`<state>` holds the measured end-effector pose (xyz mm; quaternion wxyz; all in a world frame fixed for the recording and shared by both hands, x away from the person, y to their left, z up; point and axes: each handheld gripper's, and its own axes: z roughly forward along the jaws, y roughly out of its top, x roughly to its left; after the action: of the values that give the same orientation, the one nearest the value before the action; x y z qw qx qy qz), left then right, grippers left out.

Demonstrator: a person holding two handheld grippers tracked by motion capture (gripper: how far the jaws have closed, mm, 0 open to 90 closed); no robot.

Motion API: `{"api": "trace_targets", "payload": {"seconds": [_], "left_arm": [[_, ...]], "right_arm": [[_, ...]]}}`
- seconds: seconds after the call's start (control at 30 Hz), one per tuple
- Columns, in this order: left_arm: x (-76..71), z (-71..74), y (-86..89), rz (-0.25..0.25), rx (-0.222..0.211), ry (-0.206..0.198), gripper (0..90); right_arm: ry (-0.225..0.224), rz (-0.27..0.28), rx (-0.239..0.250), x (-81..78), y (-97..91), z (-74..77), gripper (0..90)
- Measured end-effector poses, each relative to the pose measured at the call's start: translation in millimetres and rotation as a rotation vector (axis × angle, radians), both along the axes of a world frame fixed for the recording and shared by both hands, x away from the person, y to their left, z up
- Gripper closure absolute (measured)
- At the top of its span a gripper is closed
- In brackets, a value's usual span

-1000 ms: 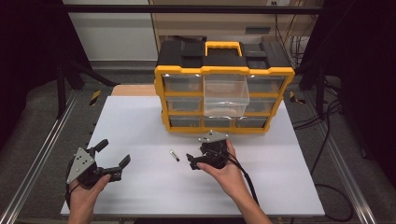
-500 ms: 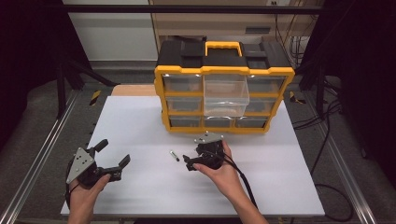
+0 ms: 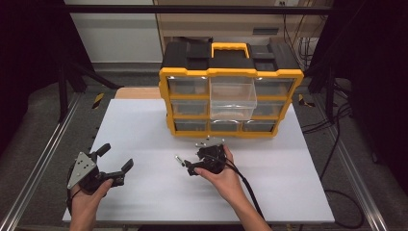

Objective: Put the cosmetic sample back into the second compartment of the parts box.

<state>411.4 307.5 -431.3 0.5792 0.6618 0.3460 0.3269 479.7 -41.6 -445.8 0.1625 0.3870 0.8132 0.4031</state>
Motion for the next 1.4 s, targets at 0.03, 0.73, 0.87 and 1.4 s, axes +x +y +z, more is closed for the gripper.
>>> {"api": "trace_targets", "payload": {"seconds": [0.03,0.73,0.87,1.4], "left_arm": [[0.1,0.0,-0.1,0.000,0.001,0.001,2.1],[1.3,-0.2,-2.3,-0.006,0.004,0.002,2.1],[1.2,-0.2,-2.3,-0.006,0.003,0.001,2.1],[1.4,-0.2,-2.8,-0.008,0.006,0.002,2.1]], "right_arm": [[0.009,-0.002,0.003,-0.8,0.8,-0.3,8.4],[-0.005,-0.011,-0.024,3.0,10.2,-7.9,15.2],[-0.002,-0.018,-0.008,4.0,12.7,-8.6,19.7],[0.030,-0.042,0.016,6.7,19.9,-15.3,43.8]]}}
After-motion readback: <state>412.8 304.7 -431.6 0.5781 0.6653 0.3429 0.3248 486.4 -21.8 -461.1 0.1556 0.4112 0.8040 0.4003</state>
